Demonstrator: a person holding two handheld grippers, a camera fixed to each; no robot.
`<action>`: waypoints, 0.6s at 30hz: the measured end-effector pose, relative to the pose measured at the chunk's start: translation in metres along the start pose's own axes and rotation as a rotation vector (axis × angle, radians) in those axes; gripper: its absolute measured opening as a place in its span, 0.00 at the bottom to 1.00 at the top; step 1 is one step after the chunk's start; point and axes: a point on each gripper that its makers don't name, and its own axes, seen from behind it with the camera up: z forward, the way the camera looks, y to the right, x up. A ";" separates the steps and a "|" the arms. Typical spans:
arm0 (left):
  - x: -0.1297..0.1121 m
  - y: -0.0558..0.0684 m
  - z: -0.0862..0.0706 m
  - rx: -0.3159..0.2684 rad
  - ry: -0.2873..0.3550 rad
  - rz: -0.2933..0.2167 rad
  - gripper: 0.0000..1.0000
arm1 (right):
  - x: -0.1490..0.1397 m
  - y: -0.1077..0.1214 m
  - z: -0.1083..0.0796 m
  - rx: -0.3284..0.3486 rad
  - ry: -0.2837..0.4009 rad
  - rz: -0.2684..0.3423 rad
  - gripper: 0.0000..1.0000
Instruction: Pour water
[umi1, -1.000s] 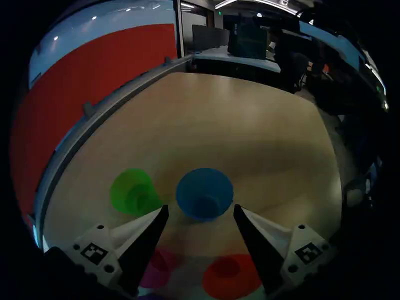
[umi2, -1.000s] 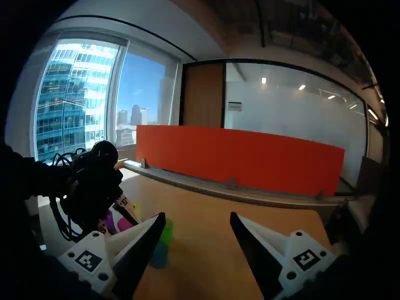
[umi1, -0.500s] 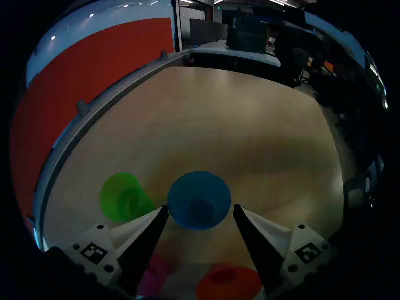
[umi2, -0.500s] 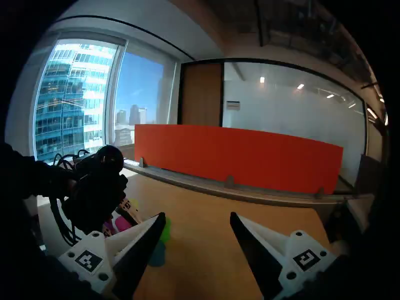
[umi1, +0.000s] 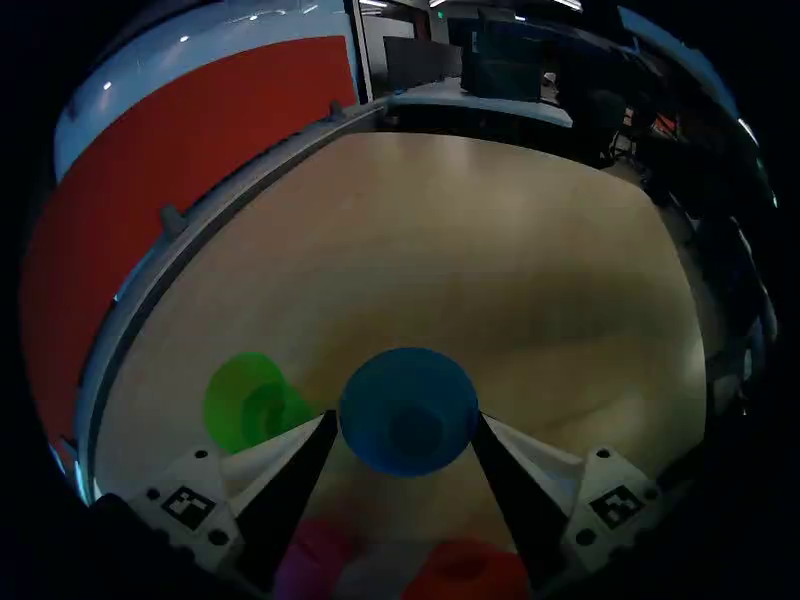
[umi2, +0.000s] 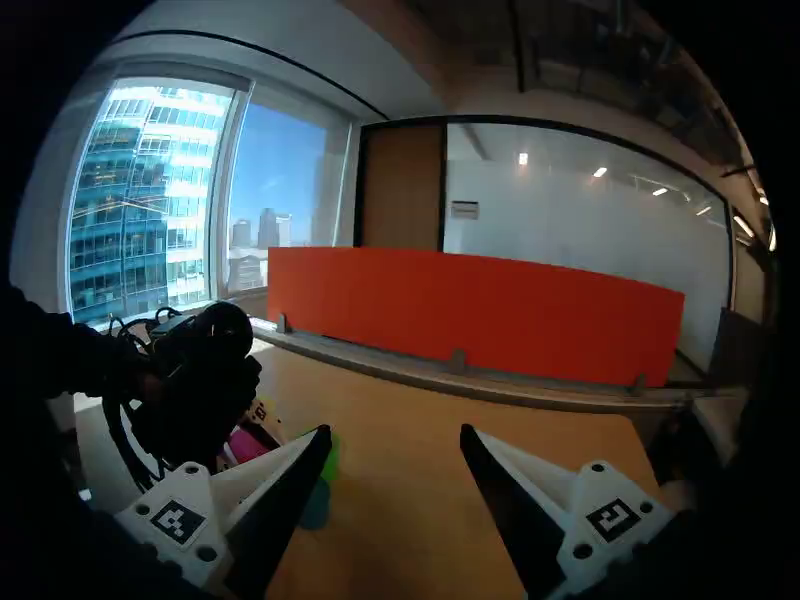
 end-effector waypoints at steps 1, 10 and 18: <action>0.001 0.001 0.000 -0.001 0.004 -0.001 0.95 | 0.000 0.000 0.000 0.001 0.000 0.001 1.00; 0.002 0.004 -0.002 -0.031 0.031 -0.038 0.89 | -0.001 -0.002 -0.001 0.002 -0.001 0.004 1.00; 0.011 0.002 -0.015 -0.052 0.077 -0.074 0.89 | 0.000 -0.001 -0.001 0.001 -0.001 0.002 1.00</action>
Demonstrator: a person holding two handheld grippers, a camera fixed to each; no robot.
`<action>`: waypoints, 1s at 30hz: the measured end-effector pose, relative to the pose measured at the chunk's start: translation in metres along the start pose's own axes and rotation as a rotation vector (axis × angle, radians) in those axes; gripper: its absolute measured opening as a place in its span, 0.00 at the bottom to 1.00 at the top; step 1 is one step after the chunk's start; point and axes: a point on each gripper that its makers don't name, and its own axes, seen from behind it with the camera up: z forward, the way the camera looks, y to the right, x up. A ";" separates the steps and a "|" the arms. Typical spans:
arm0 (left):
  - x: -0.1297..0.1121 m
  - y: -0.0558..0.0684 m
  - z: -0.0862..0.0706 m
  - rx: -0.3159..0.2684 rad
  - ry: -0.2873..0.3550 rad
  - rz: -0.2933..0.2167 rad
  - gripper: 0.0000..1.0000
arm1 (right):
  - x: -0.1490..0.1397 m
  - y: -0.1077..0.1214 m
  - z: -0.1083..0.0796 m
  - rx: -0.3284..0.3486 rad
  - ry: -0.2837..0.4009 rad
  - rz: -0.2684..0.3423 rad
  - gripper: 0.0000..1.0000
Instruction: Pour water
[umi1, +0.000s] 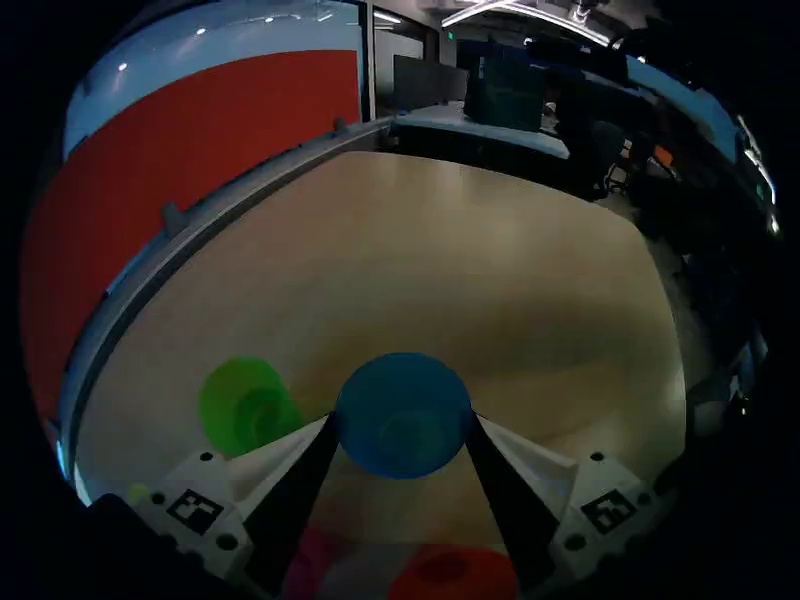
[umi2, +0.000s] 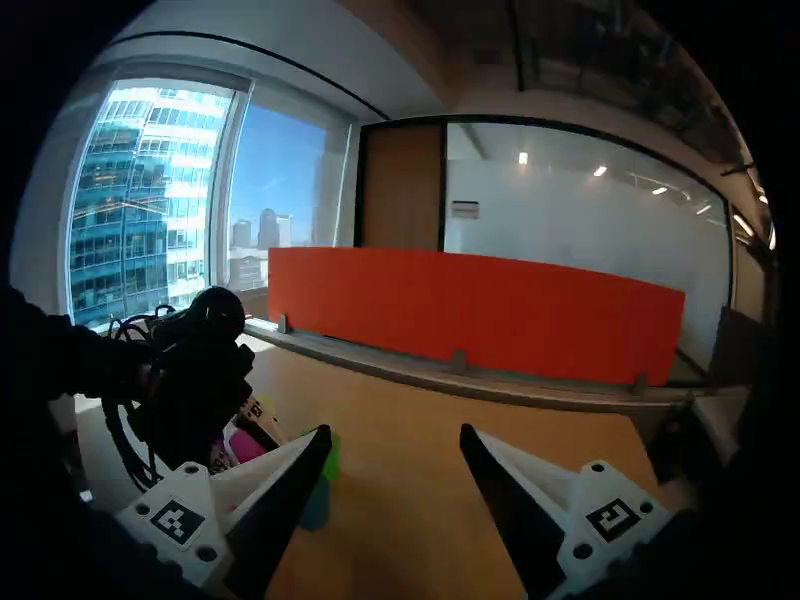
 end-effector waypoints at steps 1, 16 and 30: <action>0.001 0.000 -0.003 0.001 0.006 0.002 0.89 | 0.001 0.000 0.000 0.000 0.000 0.000 1.00; 0.022 -0.003 -0.063 0.029 0.161 0.009 0.89 | 0.017 -0.011 -0.003 0.007 0.021 -0.019 1.00; 0.042 0.004 -0.106 0.023 0.289 -0.019 0.89 | 0.030 -0.025 -0.003 0.025 0.038 -0.036 1.00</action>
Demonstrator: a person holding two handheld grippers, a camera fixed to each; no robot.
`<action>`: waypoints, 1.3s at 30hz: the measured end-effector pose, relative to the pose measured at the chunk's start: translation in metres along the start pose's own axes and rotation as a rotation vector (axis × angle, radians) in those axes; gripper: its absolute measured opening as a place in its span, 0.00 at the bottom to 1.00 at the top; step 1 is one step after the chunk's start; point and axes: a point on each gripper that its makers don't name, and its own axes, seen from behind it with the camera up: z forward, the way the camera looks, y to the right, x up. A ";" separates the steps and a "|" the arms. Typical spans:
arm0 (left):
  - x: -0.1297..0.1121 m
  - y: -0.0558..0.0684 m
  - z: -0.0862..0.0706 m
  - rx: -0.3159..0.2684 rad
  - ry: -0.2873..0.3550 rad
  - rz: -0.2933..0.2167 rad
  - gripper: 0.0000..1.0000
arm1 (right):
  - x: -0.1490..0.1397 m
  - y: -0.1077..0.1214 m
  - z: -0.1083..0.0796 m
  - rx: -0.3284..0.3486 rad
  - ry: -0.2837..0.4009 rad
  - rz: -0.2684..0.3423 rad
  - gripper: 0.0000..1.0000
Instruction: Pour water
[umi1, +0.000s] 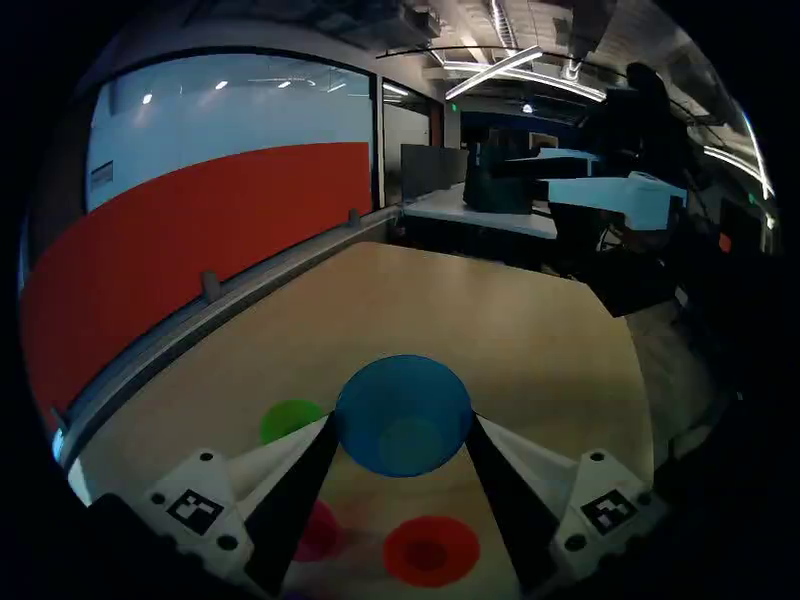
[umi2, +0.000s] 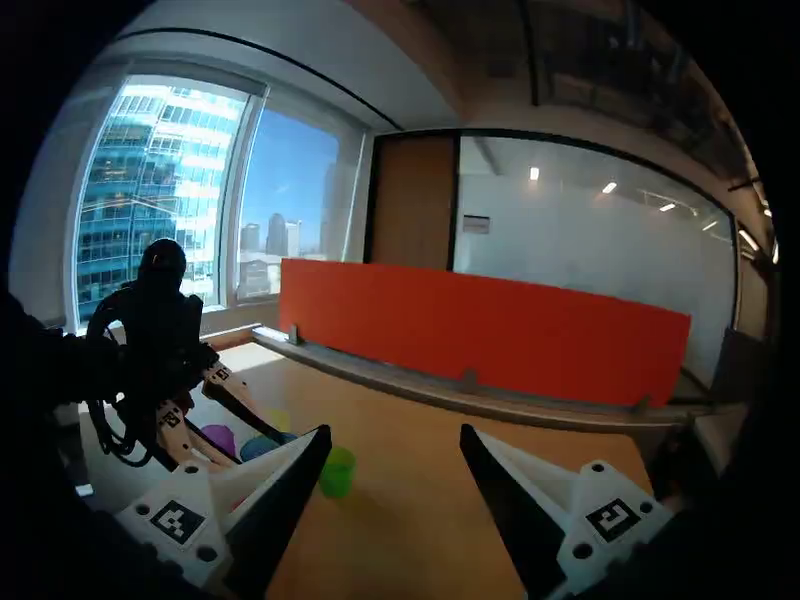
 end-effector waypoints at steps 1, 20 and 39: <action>0.001 0.001 -0.002 -0.002 0.005 0.001 0.89 | 0.001 -0.001 0.000 0.001 0.002 0.000 1.00; 0.022 0.004 -0.037 -0.018 0.126 -0.052 0.89 | 0.018 -0.017 -0.002 0.019 0.026 -0.023 1.00; 0.040 -0.007 -0.078 0.018 0.261 -0.029 0.89 | 0.028 -0.036 0.006 0.053 0.040 -0.037 1.00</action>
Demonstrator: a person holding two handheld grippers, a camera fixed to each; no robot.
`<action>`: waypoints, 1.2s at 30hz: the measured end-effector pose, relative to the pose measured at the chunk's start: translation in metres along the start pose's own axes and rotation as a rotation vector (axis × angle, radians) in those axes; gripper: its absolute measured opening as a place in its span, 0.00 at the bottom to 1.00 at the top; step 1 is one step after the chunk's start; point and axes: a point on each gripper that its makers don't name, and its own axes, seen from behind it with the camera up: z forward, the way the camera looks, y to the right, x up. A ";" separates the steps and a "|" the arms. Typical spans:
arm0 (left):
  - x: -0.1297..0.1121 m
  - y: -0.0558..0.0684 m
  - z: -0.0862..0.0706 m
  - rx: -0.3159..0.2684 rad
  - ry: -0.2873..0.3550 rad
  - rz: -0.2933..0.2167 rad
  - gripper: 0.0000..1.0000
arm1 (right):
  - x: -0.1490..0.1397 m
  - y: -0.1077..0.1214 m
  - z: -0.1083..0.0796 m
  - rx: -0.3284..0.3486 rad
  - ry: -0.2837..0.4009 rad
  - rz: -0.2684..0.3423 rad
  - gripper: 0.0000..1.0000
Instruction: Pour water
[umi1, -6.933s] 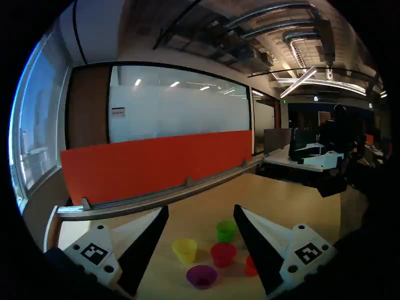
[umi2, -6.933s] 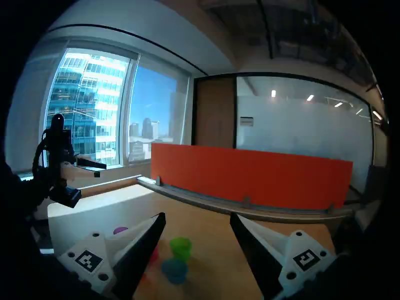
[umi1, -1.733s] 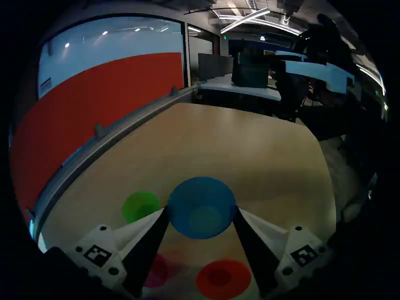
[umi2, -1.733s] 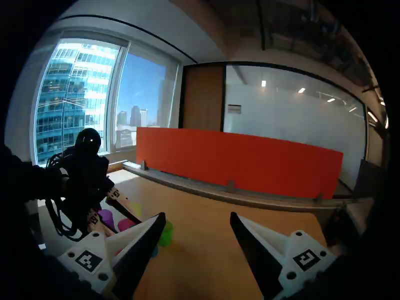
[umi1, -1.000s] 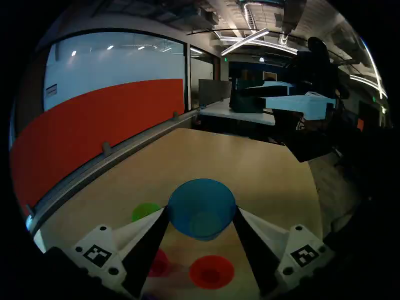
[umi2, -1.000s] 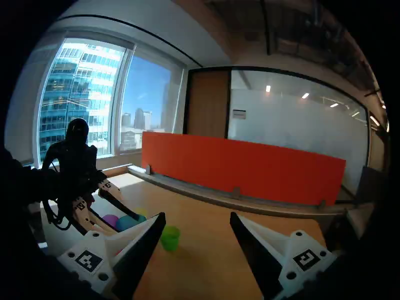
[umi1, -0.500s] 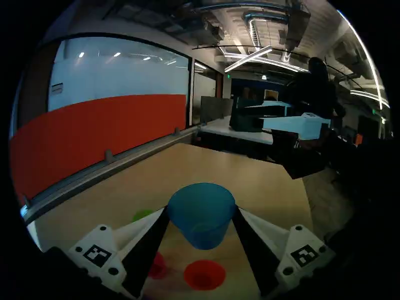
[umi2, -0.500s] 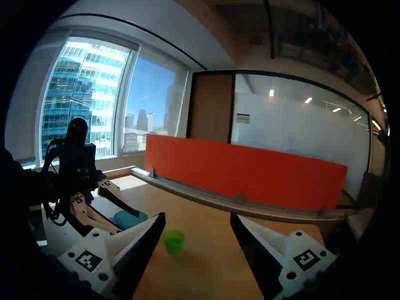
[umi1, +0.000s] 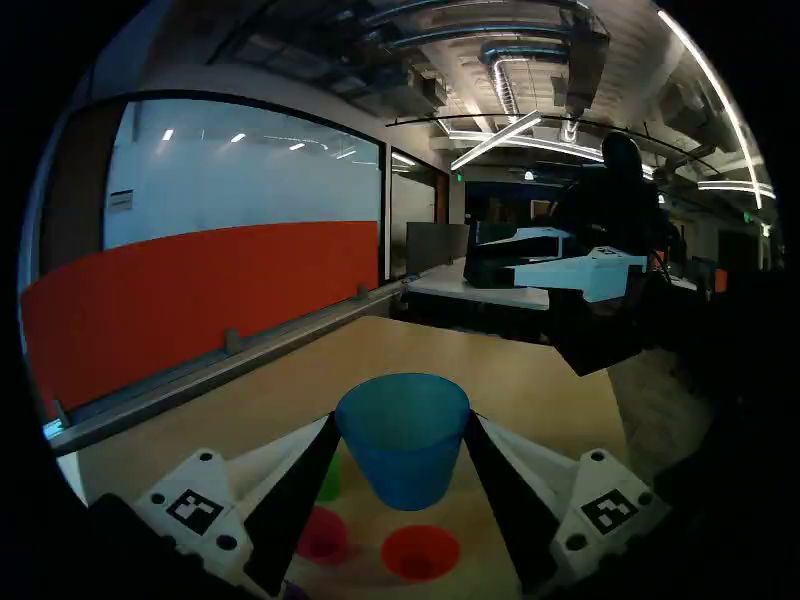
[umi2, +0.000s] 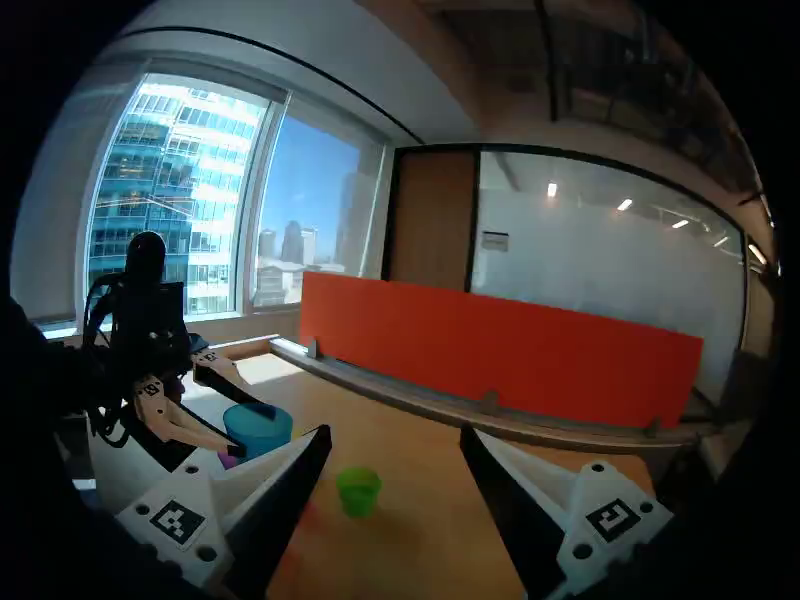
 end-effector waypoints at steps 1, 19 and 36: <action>0.001 0.000 -0.002 0.003 0.005 0.007 0.89 | 0.000 -0.001 0.001 0.003 0.000 -0.002 1.00; 0.019 -0.028 -0.053 0.112 0.073 0.053 0.89 | -0.019 -0.019 0.034 0.070 -0.024 -0.029 1.00; 0.013 -0.057 -0.095 0.202 0.077 0.040 0.89 | -0.054 -0.033 0.071 0.120 -0.081 -0.037 1.00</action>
